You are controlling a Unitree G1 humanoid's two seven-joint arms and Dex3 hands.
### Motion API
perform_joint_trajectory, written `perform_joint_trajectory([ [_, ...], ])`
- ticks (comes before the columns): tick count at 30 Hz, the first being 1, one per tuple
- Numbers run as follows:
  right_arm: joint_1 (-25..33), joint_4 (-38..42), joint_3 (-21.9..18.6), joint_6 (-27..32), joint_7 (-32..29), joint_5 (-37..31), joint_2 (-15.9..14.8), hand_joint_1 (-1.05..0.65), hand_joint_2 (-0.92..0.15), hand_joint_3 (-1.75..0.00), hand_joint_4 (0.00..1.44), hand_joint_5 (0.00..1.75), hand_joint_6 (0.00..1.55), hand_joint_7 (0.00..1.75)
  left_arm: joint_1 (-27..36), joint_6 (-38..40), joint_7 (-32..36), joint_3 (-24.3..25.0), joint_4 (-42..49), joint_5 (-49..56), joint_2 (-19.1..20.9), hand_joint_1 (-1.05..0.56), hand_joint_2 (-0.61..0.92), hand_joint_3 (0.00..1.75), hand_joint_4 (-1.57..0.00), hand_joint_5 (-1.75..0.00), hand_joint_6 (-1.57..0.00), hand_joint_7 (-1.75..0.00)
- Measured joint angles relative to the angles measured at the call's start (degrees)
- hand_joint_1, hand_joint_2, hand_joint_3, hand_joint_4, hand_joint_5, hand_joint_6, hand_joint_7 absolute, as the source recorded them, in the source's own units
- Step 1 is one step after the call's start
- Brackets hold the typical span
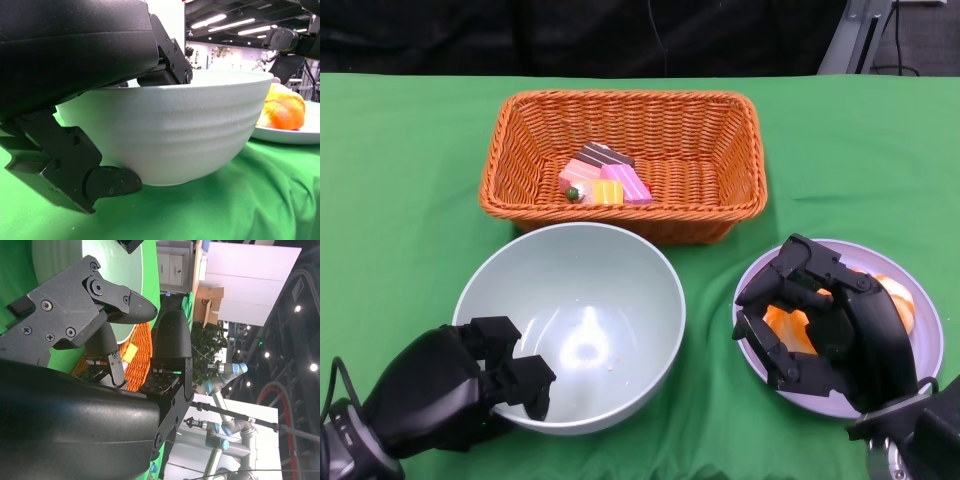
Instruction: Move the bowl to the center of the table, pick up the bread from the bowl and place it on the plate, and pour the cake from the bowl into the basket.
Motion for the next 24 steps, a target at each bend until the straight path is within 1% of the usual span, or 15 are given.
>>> perform_joint_trajectory([
  [2, 0.0, 0.0, 0.0, 0.0, 0.0, 0.0, 0.0, -0.22, -0.47, -1.00, 0.74, 1.55, 0.67, 1.33, 0.1, -1.3, -1.0, 0.4, -0.9, -1.0, 0.2, -0.35, 0.83, 0.05, -0.75, -0.76, -0.90, -0.23],
  [3, 0.0, 0.0, 0.0, 0.0, 0.0, 0.0, 0.0, -0.21, -0.47, -1.01, 0.73, 1.55, 0.66, 1.33, 0.1, -2.1, -1.8, 0.7, -1.3, -1.6, 0.3, -0.43, 0.85, 0.03, -0.70, -0.65, -0.86, -0.14],
  [4, 0.0, 0.0, 0.0, 0.0, 0.1, 0.0, 0.0, -0.21, -0.47, -1.00, 0.73, 1.55, 0.66, 1.33, 0.3, -3.0, -3.0, 1.1, -1.6, -2.3, 0.5, -0.49, 0.87, 0.02, -0.67, -0.57, -0.83, -0.08],
  [6, 0.0, 0.1, 0.0, 0.0, 0.2, 0.0, 0.0, -0.21, -0.48, -0.98, 0.73, 1.55, 0.65, 1.33, 0.9, -4.6, -6.0, 2.3, -2.2, -4.3, 0.9, -0.62, 0.90, 0.01, -0.65, -0.35, -0.75, -0.02],
  [7, 0.0, 0.3, 0.0, 0.0, 0.3, 0.0, 0.0, -0.21, -0.49, -0.97, 0.72, 1.55, 0.65, 1.33, 1.4, -5.9, -8.4, 3.2, -2.4, -6.2, 1.2, -0.70, 0.91, 0.01, -0.60, -0.25, -0.67, -0.01],
  [9, 0.0, 0.6, -0.1, 0.0, 0.4, 0.0, -0.1, -0.22, -0.49, -0.96, 0.72, 1.55, 0.65, 1.33, 2.4, -8.7, -13.0, 5.1, -2.9, -9.5, 1.4, -0.79, 0.92, 0.04, -0.55, -0.16, -0.59, 0.00],
  [10, -0.1, 0.8, -0.1, 0.0, 0.6, 0.0, -0.1, -0.20, -0.50, -0.95, 0.72, 1.55, 0.65, 1.33, 2.9, -10.2, -15.6, 6.2, -3.2, -11.5, 1.4, -0.86, 0.92, 0.10, -0.51, -0.12, -0.53, 0.00],
  [12, -0.1, 1.1, -0.1, -0.1, 0.8, 0.2, -0.2, -0.20, -0.50, -0.95, 0.72, 1.56, 0.65, 1.33, 3.8, -12.5, -20.8, 8.7, -3.6, -15.6, 1.5, -0.93, 0.92, 0.15, -0.46, -0.06, -0.46, 0.00],
  [14, -0.1, 1.1, -0.1, -0.1, 0.9, 0.4, -0.2, -0.20, -0.50, -0.96, 0.72, 1.56, 0.65, 1.33, 4.7, -15.2, -27.0, 11.2, -3.7, -20.9, 1.5, -0.98, 0.92, 0.16, -0.40, -0.02, -0.39, 0.00],
  [16, -0.1, 1.2, -0.1, -0.2, 0.9, 0.4, -0.2, -0.20, -0.50, -0.96, 0.73, 1.55, 0.65, 1.33, 5.3, -19.2, -34.6, 13.3, -3.2, -28.0, 1.4, -1.02, 0.92, 0.17, -0.31, 0.00, -0.33, 0.00],
  [19, -0.1, 1.5, -0.1, -0.2, 0.9, 0.4, -0.1, -0.20, -0.50, -0.96, 0.73, 1.55, 0.65, 1.32, 6.1, -22.8, -46.4, 15.7, -3.1, -40.4, 0.8, -1.04, 0.92, 0.19, -0.23, 0.00, -0.27, 0.00],
  [22, -0.1, 1.6, -0.1, -0.3, 0.9, 0.4, -0.1, -0.21, -0.51, -0.95, 0.73, 1.55, 0.65, 1.32, 7.8, -21.9, -59.3, 16.0, -6.0, -53.7, 0.5, -1.05, 0.92, 0.22, -0.17, 0.00, -0.22, 0.00],
  [24, -0.1, 1.6, 0.0, -0.3, 0.9, 0.4, -0.1, -0.22, -0.51, -0.94, 0.73, 1.55, 0.65, 1.32, 9.0, -18.7, -68.1, 16.0, -10.0, -63.1, 0.4, -1.05, 0.92, 0.25, -0.18, -0.01, -0.21, 0.00],
])
